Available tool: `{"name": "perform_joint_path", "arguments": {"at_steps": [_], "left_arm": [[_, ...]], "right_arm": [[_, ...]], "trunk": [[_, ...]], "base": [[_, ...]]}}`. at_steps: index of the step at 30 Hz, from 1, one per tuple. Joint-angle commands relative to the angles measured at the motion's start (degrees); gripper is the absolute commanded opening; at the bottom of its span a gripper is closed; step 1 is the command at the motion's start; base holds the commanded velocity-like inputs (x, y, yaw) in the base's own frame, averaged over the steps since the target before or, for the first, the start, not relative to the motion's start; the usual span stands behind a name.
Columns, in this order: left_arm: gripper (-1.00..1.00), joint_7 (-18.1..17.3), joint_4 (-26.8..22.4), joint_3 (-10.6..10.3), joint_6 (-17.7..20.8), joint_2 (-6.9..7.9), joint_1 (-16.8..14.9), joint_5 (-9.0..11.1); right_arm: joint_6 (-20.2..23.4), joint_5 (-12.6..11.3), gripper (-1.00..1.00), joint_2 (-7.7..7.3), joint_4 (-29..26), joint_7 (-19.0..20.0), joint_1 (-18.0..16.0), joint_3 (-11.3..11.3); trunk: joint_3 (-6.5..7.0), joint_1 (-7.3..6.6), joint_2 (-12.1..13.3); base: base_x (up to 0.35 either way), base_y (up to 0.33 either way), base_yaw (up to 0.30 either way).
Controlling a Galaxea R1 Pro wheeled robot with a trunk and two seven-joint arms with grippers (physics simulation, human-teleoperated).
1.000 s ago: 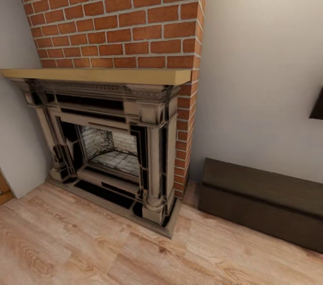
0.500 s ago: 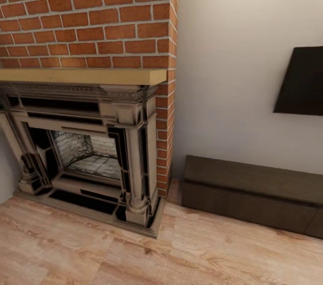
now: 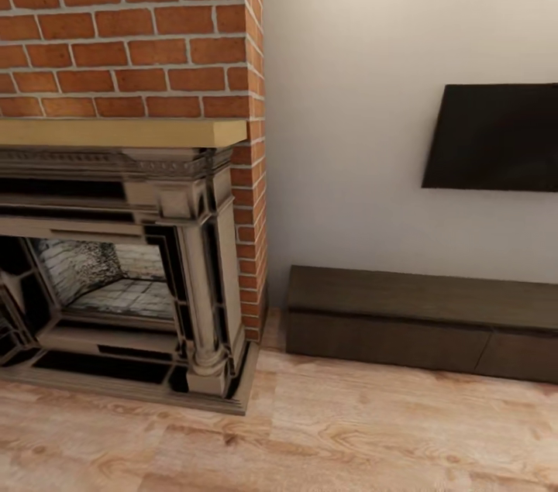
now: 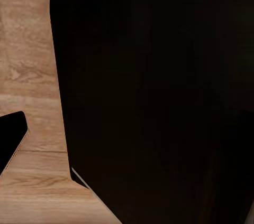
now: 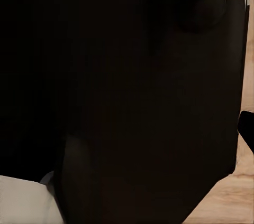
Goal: Place each of the two pumpkins and all three candles from the living room inside a cabinet in the living room (use any cabinet), then make sure every cabinet is closed, and position the cauldron so it is next to a table in the living room.
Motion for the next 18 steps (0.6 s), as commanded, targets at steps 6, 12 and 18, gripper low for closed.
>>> {"name": "perform_joint_path", "arguments": {"at_steps": [6, 12, 18], "left_arm": [[1.00, 0.0, 0.0, -0.1, 0.0, 0.00, 0.0, 0.0], [1.00, 0.0, 0.0, 0.0, 0.0, 0.00, 0.0, 0.0], [1.00, 0.0, 0.0, -0.1, 0.0, 0.00, 0.0, 0.0]], "right_arm": [[0.0, -0.6, 1.00, 0.09, 0.0, 0.0, 0.0, 0.0], [0.0, -0.6, 1.00, 0.29, 0.0, 0.0, 0.0, 0.0], [0.0, -0.5, 1.00, 0.38, 0.0, 0.0, 0.0, 0.0]], "trunk": [[-0.03, 0.00, 0.0], [-0.03, 0.00, 0.0], [-0.03, 0.00, 0.0]], "base": [[0.000, 0.000, -0.289], [0.000, 0.000, -0.262], [0.000, 0.000, -0.256]]}}
